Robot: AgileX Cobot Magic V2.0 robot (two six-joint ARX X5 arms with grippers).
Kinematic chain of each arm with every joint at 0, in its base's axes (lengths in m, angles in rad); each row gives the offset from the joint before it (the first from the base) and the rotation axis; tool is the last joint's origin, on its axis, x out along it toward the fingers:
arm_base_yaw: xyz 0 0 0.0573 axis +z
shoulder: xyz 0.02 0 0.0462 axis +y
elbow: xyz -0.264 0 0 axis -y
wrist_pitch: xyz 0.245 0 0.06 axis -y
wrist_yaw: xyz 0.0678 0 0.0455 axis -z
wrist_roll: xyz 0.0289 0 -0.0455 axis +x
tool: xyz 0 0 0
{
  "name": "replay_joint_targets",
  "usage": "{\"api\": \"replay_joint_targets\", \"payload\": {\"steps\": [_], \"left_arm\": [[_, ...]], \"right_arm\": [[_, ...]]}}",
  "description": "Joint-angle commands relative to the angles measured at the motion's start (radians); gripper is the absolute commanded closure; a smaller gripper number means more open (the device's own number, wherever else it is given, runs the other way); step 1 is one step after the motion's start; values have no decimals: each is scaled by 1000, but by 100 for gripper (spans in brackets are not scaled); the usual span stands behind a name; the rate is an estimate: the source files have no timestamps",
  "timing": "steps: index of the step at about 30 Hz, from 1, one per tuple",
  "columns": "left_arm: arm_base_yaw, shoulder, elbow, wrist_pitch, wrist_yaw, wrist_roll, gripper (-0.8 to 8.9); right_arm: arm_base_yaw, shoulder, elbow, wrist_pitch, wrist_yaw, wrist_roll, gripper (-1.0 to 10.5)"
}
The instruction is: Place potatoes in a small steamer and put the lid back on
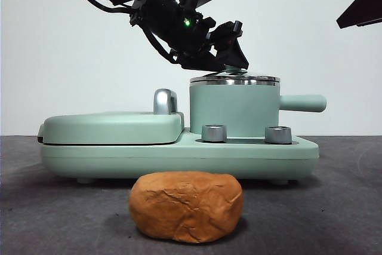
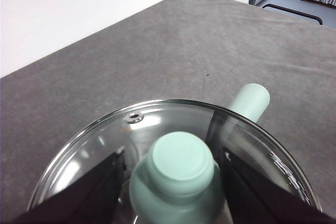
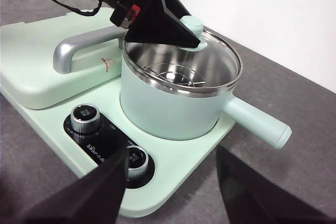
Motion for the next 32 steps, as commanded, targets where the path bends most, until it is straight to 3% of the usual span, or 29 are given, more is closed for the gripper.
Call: {"api": "replay_joint_targets", "payload": {"steps": [1, 8, 24, 32], "left_arm": [[-9, 23, 26, 10, -3, 0, 562], [-9, 23, 26, 10, -3, 2, 799], [-10, -20, 36, 21, -4, 61, 799], [-10, -108, 36, 15, -6, 51, 799]], "right_arm": [[5, 2, 18, 11, -2, 4, 683], [5, 2, 18, 10, -2, 5, 683], [5, 2, 18, 10, -2, 5, 683], [5, 2, 18, 9, -2, 5, 683]]}}
